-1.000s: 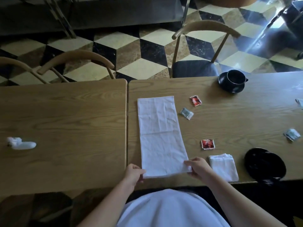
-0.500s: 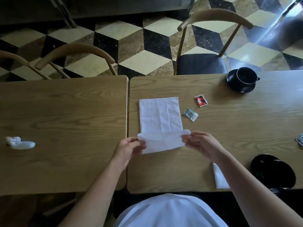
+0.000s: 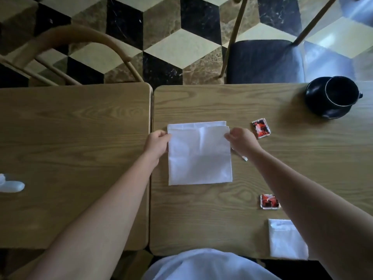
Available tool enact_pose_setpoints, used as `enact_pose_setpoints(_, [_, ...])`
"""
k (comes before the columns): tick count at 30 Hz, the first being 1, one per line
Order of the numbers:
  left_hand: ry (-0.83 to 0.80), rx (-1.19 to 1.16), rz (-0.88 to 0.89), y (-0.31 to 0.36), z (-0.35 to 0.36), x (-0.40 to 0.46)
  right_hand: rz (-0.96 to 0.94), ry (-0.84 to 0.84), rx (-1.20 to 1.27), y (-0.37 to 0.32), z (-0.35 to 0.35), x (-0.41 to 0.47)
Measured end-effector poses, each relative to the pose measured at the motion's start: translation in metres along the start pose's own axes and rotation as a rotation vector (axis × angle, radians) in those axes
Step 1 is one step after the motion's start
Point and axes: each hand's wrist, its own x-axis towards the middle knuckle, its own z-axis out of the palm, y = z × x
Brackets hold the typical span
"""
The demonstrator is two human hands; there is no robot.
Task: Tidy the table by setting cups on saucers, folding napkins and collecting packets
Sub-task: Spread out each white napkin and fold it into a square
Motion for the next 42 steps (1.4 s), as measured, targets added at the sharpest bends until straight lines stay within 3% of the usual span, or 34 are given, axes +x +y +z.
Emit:
enact_pose_setpoints(14, [0.155,0.170,0.003,0.005,0.017,0.033,-0.009,0.022,-0.094,-0.004,0.006,0.034])
enact_pose_setpoints(18, [0.321,0.497,0.166,0.012,0.018,0.011,0.022,0.105,-0.083,-0.011,0.008,0.017])
enact_pose_setpoints(21, [0.107,0.667,0.464,-0.005,0.024,-0.024,-0.135,0.096,-0.108,-0.010,0.023,-0.017])
enact_pose_setpoints(24, [-0.246,0.793,0.656,-0.040,0.031,-0.064,-0.339,-0.168,-0.200,-0.003,0.056,-0.062])
enact_pose_setpoints(26, [-0.373,0.869,0.616,-0.061,0.033,-0.078,-0.370,-0.295,-0.231,0.006,0.079,-0.083])
enact_pose_setpoints(30, [-0.372,0.888,0.500,-0.077,0.032,-0.081,-0.376,-0.338,-0.257,0.021,0.101,-0.101])
enact_pose_setpoints(34, [-0.303,0.847,0.395,-0.077,0.028,-0.075,-0.357,-0.282,-0.291,0.039,0.094,-0.100])
enact_pose_setpoints(40, [-0.085,0.828,0.275,-0.092,0.002,-0.072,-0.265,-0.145,-0.385,0.086,0.059,-0.089])
enact_pose_setpoints(42, [-0.004,0.803,0.251,-0.096,0.004,-0.075,-0.190,-0.132,-0.313,0.086,0.056,-0.085])
